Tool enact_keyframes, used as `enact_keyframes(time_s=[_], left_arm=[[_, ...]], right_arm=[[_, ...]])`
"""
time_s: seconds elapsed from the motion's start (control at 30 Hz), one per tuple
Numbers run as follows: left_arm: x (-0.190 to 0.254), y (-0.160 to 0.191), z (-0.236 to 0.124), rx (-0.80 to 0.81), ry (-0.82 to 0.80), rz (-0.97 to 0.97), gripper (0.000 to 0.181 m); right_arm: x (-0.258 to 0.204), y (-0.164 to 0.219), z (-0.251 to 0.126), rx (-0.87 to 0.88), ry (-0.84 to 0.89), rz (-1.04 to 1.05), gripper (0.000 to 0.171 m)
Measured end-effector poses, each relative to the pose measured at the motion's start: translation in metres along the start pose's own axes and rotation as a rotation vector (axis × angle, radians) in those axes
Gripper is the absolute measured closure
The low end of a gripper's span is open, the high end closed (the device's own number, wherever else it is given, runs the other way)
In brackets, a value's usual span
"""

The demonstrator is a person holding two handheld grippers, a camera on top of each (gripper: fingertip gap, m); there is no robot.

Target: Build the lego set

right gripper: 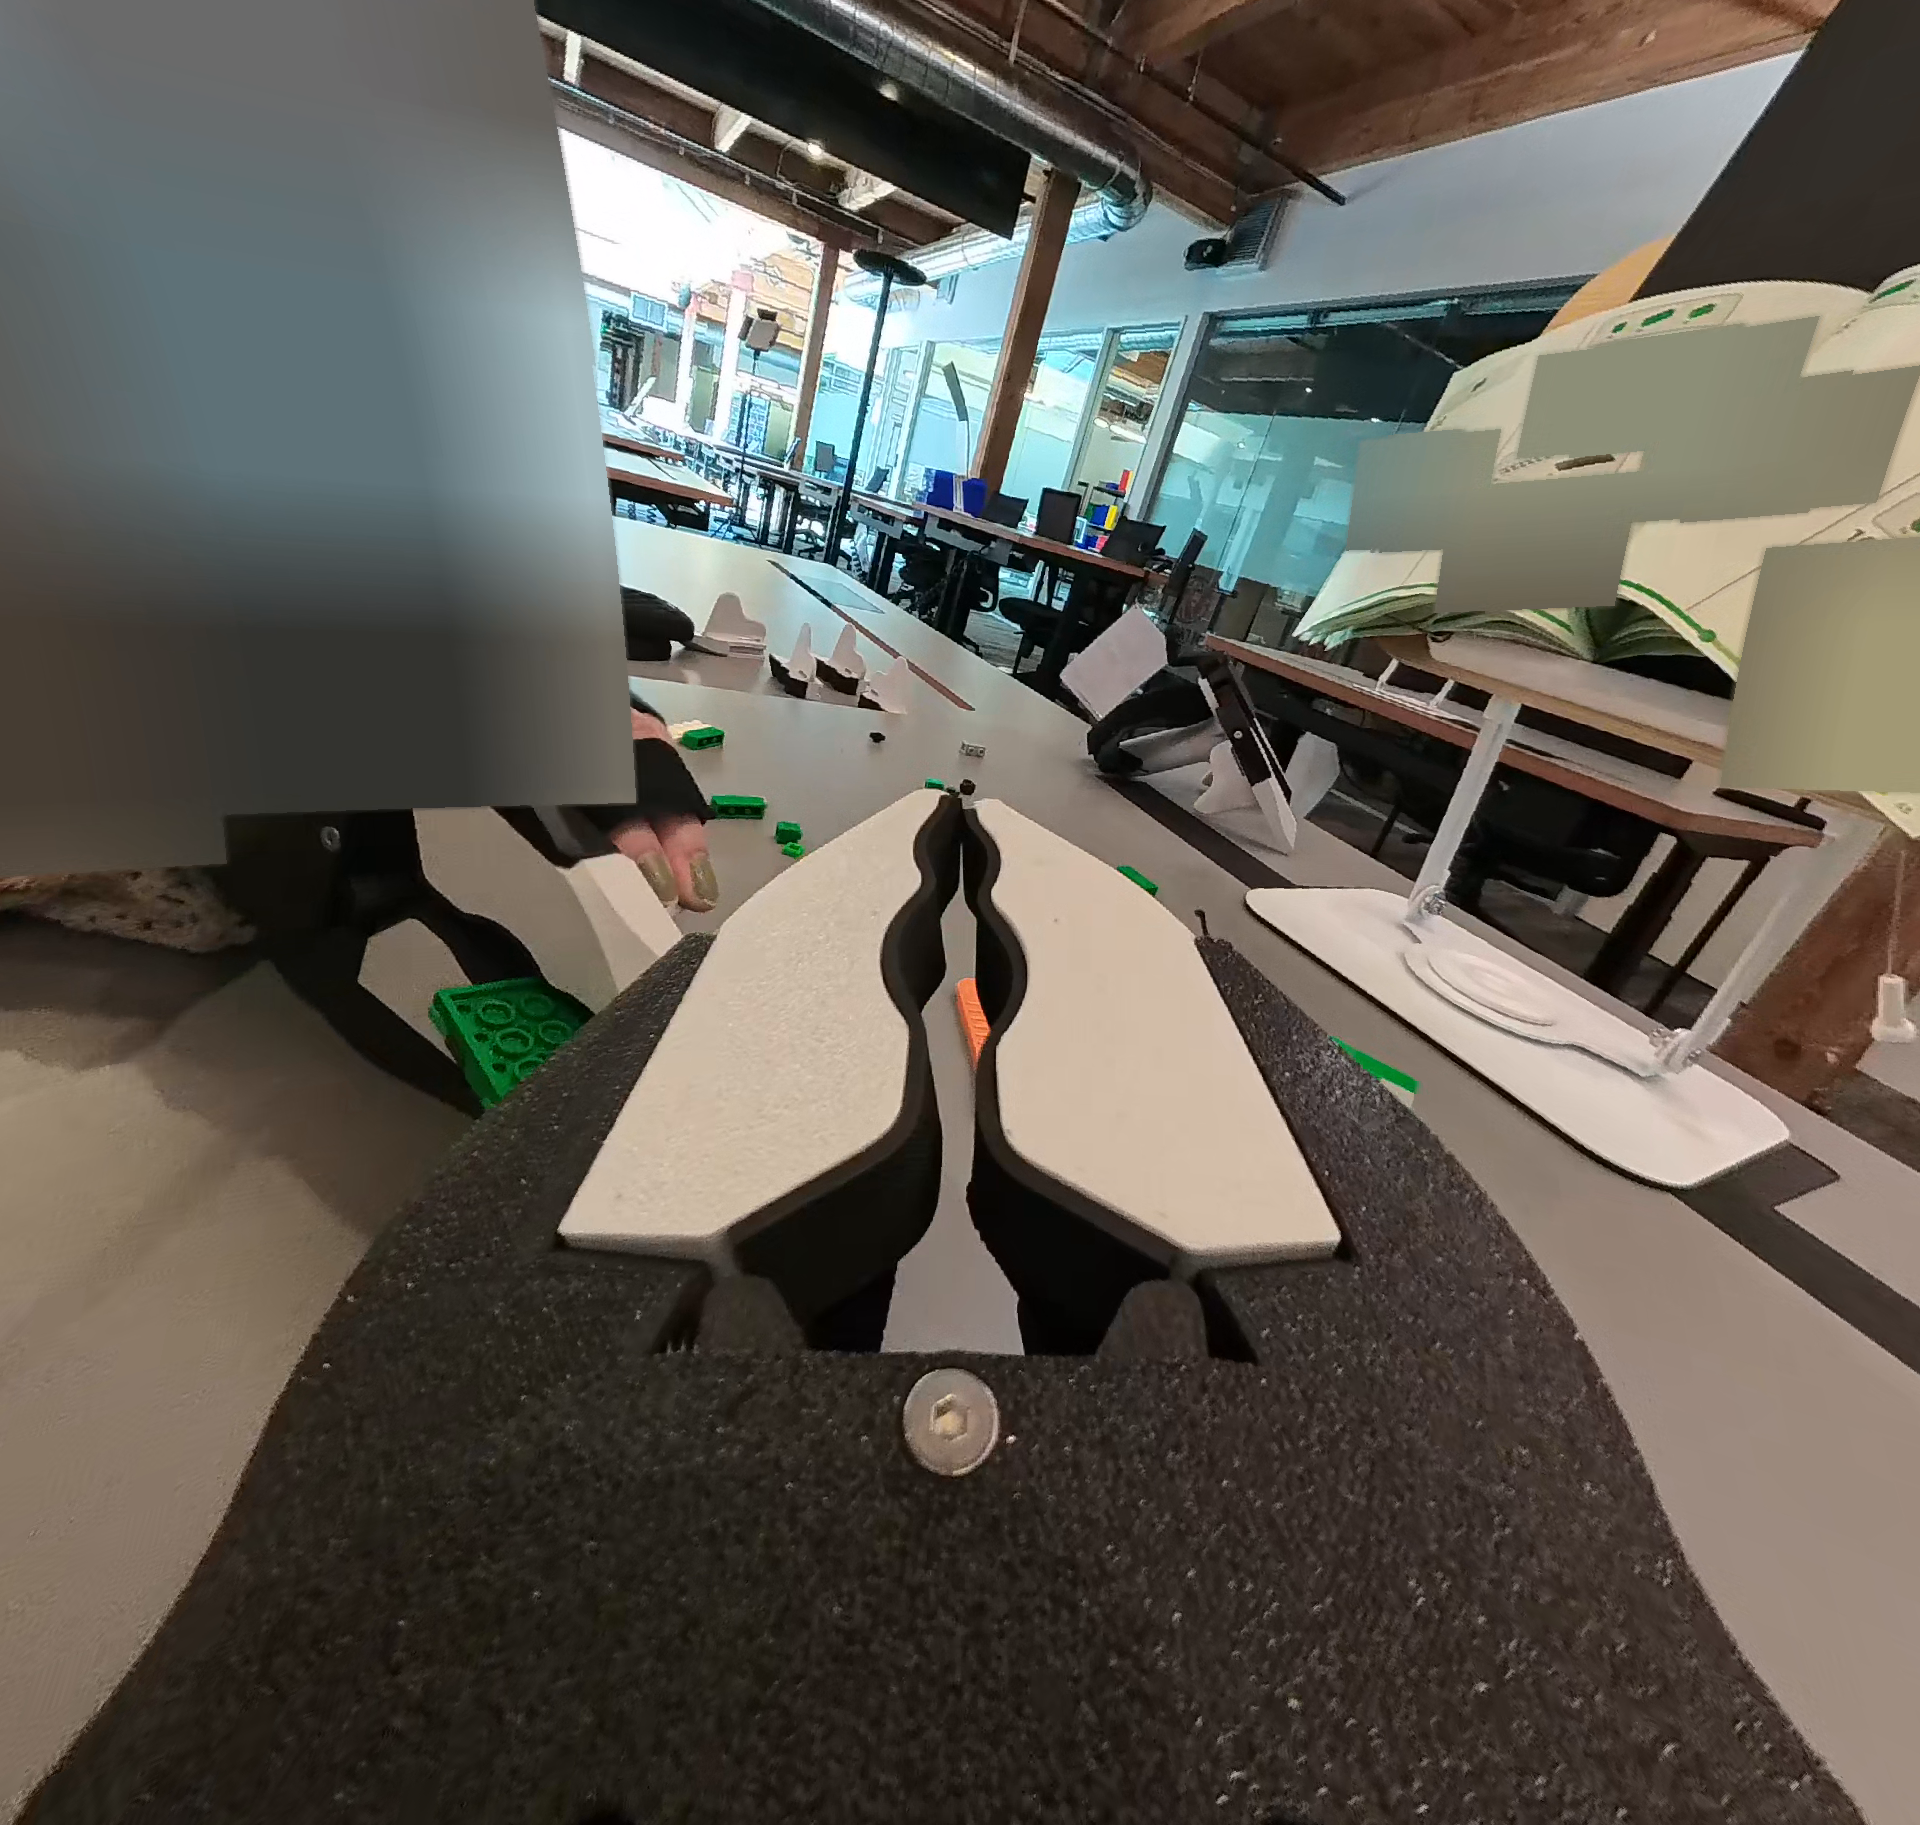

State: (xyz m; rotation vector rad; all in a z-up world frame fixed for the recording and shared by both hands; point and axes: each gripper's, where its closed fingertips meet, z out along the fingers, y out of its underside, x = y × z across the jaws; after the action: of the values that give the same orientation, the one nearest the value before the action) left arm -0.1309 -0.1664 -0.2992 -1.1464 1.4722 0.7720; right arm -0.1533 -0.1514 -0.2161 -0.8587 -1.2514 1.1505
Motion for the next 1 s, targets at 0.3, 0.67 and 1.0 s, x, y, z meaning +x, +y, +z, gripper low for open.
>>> enact_keyframes(time_s=[0.3,0.67,1.0], left_arm=[[0.008,-0.013,0.001,0.014,0.051,0.042,0.175],[0.009,-0.013,-0.009,0.023,0.077,0.002,0.175],[0.017,-0.005,-0.016,0.026,0.104,0.008,0.175]], right_arm=[[-0.051,-0.025,0.054,-0.250,-0.574,-0.429,0.171],[-0.075,0.091,0.176,-0.752,-1.388,-1.012,0.171],[-0.082,0.129,0.194,-0.837,-1.508,-1.112,0.160]])
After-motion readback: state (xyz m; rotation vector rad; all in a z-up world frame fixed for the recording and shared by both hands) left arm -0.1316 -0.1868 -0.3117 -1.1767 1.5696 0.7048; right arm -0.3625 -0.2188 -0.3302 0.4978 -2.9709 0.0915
